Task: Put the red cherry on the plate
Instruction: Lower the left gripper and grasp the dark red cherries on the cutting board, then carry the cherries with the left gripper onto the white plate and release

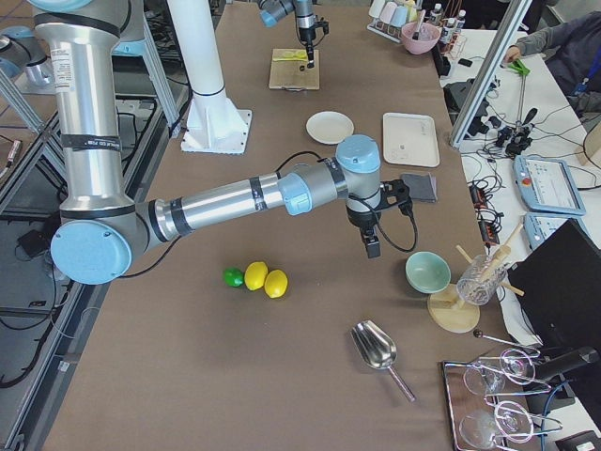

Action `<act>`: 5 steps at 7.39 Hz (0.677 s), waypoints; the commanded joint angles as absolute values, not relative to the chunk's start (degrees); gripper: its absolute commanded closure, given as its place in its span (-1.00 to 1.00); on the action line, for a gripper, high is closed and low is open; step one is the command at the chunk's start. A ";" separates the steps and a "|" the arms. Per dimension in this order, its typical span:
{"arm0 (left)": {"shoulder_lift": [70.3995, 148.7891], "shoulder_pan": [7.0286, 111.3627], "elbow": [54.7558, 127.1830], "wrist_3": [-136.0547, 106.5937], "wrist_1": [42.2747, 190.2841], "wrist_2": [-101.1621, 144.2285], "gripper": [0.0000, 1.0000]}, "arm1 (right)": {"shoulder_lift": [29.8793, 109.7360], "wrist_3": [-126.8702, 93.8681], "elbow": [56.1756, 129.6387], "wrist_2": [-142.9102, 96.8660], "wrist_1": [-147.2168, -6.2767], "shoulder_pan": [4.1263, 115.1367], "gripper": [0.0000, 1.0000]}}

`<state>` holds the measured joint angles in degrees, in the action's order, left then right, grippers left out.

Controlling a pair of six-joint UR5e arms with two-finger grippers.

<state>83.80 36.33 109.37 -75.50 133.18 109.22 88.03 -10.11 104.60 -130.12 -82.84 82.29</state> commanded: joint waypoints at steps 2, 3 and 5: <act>101.61 36.30 107.85 -81.61 122.67 109.25 1.00 | 92.71 -10.11 104.59 -130.69 -82.70 84.54 -1.00; 108.30 36.21 106.28 -83.83 117.13 109.07 1.00 | 94.64 -9.32 104.50 -130.69 -82.97 84.90 -1.00; 118.79 35.43 98.48 -88.66 116.28 108.03 1.00 | 97.29 -9.23 104.33 -130.61 -82.71 84.90 -1.00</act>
<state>112.12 35.97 103.03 -85.60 117.58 108.82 95.65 -9.36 104.39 -130.63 -82.76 84.80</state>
